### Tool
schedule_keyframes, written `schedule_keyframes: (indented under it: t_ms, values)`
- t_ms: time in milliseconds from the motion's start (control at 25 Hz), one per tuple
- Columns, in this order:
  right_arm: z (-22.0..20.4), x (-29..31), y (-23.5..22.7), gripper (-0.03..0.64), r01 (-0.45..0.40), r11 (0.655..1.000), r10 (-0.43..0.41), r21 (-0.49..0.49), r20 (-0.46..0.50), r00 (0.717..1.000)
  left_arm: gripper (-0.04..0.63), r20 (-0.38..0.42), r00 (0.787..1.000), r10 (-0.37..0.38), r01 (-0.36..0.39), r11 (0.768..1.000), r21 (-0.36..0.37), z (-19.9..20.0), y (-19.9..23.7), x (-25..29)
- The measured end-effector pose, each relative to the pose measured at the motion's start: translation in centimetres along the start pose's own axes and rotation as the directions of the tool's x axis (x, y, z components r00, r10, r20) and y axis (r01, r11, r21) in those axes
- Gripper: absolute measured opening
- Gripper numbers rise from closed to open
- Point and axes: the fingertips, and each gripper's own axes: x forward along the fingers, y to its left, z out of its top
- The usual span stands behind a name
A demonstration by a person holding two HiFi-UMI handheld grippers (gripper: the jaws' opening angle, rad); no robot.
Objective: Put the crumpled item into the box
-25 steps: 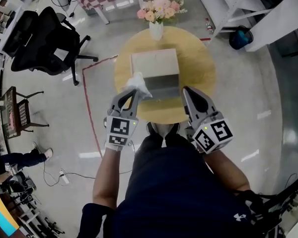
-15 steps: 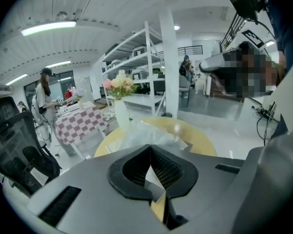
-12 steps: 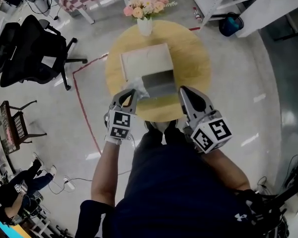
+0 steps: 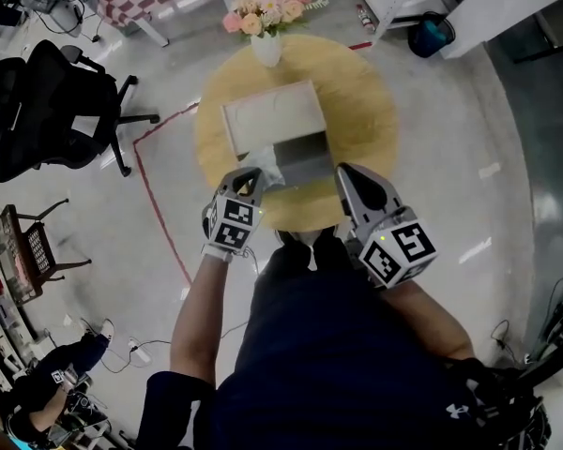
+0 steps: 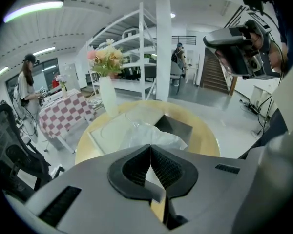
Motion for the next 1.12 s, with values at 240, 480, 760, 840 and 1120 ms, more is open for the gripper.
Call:
schedule_keyframes:
  t_ms: [240, 480, 760, 840, 1120]
  values:
    - [-0.3, 1.0, -0.5, 0.005, 0.017, 1.000, -0.017, 0.011, -0.015, 1.000, 0.017, -0.070, 0.996, -0.054, 0.057, 0.998, 0.034, -1.6, -0.1, 2.0]
    - [-0.5, 1.8, -1.0, 0.005, 0.043, 0.998, -0.042, 0.042, -0.039, 0.998, 0.018, -0.174, 0.980, -0.097, 0.105, 0.994, 0.041, -3.7, -0.3, 3.8]
    - [-0.6, 2.4, -1.1, 0.005, 0.049, 0.998, -0.047, 0.045, -0.052, 0.998, 0.018, -0.231, 0.966, -0.118, 0.130, 0.991, 0.037, -4.4, -0.5, 5.1]
    - [-0.7, 2.5, -1.3, 0.005, 0.051, 0.998, -0.048, 0.047, -0.054, 0.997, 0.018, -0.247, 0.963, -0.112, 0.124, 0.992, 0.035, -4.6, -0.4, 5.5]
    - [-0.8, 2.5, -1.4, 0.005, 0.050, 0.997, -0.046, 0.052, -0.061, 0.997, 0.018, -0.285, 0.954, -0.092, 0.107, 0.994, 0.036, -5.0, -0.6, 6.3]
